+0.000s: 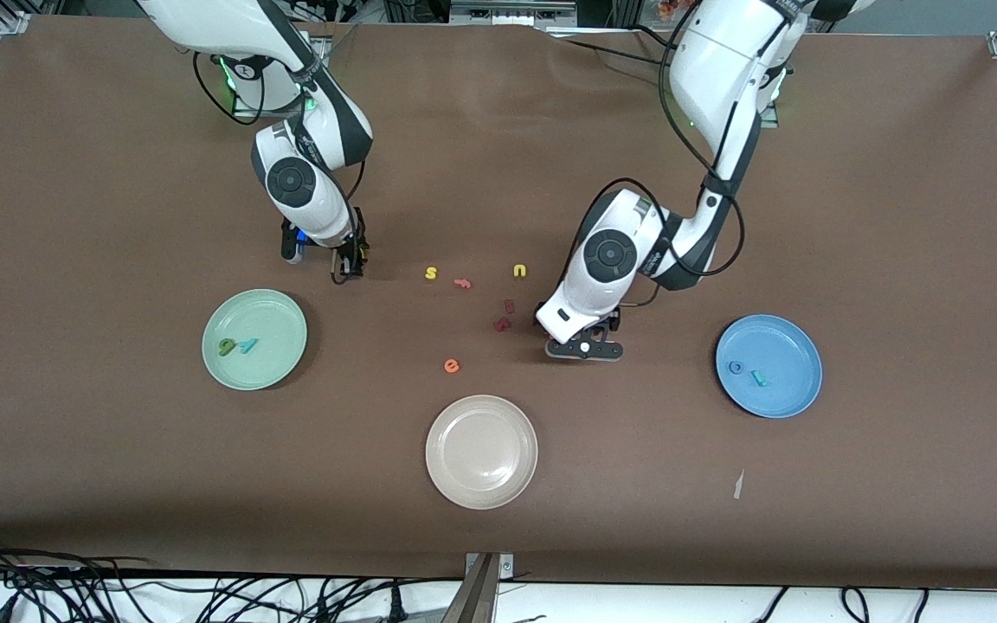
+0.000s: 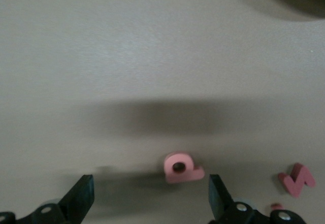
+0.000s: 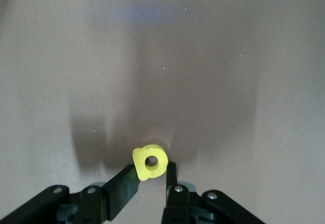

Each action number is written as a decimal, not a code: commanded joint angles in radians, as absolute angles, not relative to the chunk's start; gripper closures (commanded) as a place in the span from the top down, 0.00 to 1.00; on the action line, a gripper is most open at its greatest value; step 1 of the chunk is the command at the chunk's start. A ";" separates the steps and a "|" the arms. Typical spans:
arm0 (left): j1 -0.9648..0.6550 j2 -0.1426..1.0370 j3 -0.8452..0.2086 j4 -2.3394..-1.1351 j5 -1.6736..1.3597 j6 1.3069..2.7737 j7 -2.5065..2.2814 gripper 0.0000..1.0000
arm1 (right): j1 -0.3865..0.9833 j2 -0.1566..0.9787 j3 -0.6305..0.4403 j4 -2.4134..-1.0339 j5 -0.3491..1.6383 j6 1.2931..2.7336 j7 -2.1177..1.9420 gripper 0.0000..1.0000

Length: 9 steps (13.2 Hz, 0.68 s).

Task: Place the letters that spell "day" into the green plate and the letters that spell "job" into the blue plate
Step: 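Grasp the yellow d with the right gripper while the left gripper reaches the pink letter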

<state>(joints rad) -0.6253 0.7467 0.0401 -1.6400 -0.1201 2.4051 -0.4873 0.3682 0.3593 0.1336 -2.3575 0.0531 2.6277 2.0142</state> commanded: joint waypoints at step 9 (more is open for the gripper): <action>-0.655 0.831 0.055 -1.540 -0.126 2.416 -0.520 0.66 | 0.364 0.258 0.080 -2.336 -0.001 2.469 2.011 0.00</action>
<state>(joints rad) -0.6410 0.8126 0.0440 -1.5662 -0.1201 2.4209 -0.5182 0.3677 0.3074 0.1072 -2.3473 0.0394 2.5333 2.0144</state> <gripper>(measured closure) 0.278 0.709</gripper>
